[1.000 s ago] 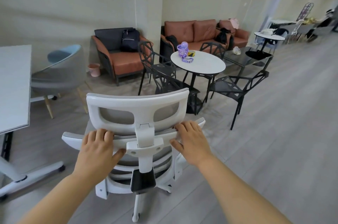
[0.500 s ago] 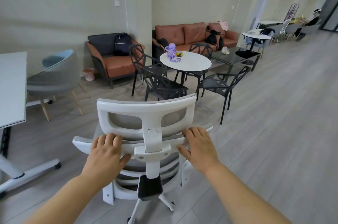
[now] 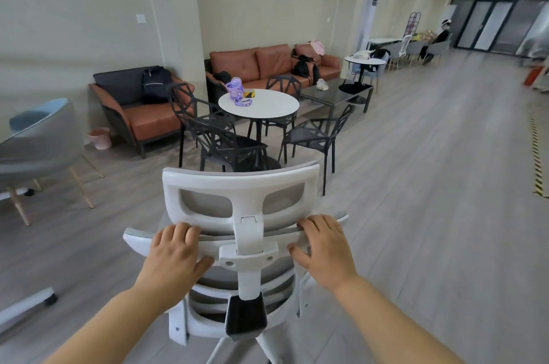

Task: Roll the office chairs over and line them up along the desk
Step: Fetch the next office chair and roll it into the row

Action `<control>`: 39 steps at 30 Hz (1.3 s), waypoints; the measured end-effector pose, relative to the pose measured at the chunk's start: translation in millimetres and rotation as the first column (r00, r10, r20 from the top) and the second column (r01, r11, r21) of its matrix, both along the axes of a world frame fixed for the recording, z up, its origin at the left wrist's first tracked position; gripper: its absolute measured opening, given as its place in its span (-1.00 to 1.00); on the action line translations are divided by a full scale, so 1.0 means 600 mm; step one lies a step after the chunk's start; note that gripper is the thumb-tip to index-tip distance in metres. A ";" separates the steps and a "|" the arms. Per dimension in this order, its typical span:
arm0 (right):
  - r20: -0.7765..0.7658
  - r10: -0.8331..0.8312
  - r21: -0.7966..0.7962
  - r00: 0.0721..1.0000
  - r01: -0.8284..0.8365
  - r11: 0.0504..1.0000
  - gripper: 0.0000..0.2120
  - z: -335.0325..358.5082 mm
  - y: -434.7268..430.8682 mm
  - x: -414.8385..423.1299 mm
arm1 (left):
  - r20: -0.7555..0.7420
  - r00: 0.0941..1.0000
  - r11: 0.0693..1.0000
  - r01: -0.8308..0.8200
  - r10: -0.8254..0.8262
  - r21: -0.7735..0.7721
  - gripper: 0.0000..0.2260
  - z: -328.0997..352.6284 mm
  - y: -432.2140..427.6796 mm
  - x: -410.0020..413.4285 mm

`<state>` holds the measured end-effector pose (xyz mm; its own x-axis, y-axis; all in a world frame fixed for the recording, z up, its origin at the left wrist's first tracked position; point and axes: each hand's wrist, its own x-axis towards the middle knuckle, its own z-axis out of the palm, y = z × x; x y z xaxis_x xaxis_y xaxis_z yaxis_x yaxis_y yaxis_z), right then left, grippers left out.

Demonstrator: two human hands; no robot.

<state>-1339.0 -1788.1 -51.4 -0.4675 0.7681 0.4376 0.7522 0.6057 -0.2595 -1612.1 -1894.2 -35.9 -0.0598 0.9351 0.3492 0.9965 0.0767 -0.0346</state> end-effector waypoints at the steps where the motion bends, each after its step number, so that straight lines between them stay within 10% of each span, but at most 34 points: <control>1: 0.000 -0.012 0.010 1.000 0.012 1.000 -0.63 -0.001 -0.003 0.012 | 0.000 1.000 1.000 0.011 -0.011 0.000 -0.58 -0.001 0.004 0.009; 22: -0.007 -0.298 0.227 0.955 0.291 0.929 -0.81 -0.018 0.070 0.168 | 0.019 0.911 0.909 0.409 -0.412 0.085 -0.57 -0.012 0.240 0.168; 39: 0.119 -0.745 0.127 0.656 0.734 0.667 -0.73 -0.006 0.266 0.306 | 0.103 0.666 0.667 0.745 -0.739 -0.032 -0.60 0.000 0.632 0.363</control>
<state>-1155.7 -1628.3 -54.8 0.1811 0.8622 0.4731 0.9835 -0.1574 -0.0895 -1394.5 -1515.2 -35.9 0.6408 0.7021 0.3106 0.7222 -0.6885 0.0662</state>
